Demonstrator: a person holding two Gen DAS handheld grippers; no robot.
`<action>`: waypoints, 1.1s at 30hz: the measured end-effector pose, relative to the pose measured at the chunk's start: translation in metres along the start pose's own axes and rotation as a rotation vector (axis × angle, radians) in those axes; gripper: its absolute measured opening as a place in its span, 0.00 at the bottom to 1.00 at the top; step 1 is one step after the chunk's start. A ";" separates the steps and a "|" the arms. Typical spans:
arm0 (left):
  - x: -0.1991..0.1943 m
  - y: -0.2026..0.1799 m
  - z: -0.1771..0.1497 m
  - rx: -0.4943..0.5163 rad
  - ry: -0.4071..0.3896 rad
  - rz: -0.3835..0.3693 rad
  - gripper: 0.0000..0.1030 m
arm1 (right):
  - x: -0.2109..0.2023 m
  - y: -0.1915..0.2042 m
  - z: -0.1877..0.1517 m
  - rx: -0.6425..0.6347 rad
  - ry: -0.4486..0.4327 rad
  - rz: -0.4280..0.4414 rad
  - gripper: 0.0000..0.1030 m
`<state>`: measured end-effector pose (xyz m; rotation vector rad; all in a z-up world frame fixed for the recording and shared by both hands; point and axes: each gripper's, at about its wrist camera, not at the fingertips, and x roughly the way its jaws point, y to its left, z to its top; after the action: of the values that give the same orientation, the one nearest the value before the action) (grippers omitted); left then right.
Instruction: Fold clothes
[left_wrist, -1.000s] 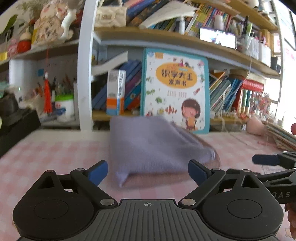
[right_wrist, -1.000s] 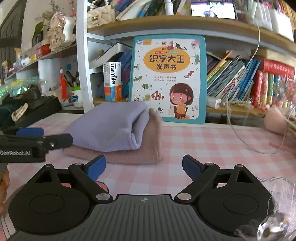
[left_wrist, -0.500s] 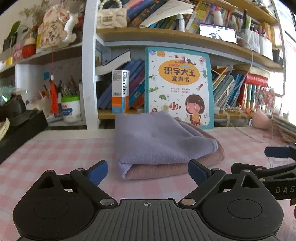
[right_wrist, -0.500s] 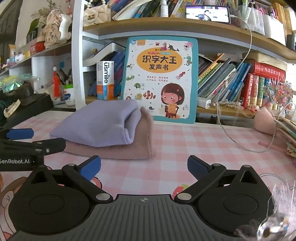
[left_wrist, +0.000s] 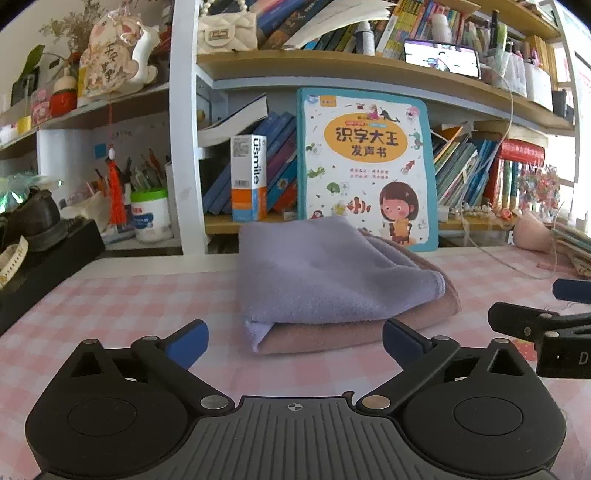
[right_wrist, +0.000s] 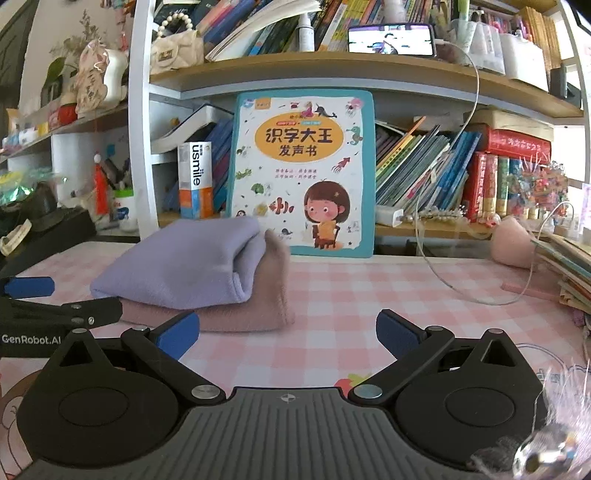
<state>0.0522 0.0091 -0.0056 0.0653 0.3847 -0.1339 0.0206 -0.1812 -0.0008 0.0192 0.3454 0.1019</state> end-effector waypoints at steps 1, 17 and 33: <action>-0.001 -0.001 0.000 0.005 -0.007 0.002 1.00 | 0.000 0.000 0.000 0.000 0.002 0.000 1.00; -0.007 0.001 0.000 0.000 -0.046 0.019 1.00 | 0.000 0.001 0.000 -0.004 0.005 -0.010 1.00; -0.005 0.003 0.000 -0.014 -0.037 0.018 1.00 | 0.000 0.001 -0.001 -0.005 0.007 -0.009 1.00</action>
<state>0.0477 0.0124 -0.0032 0.0524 0.3482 -0.1148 0.0205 -0.1799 -0.0014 0.0129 0.3522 0.0941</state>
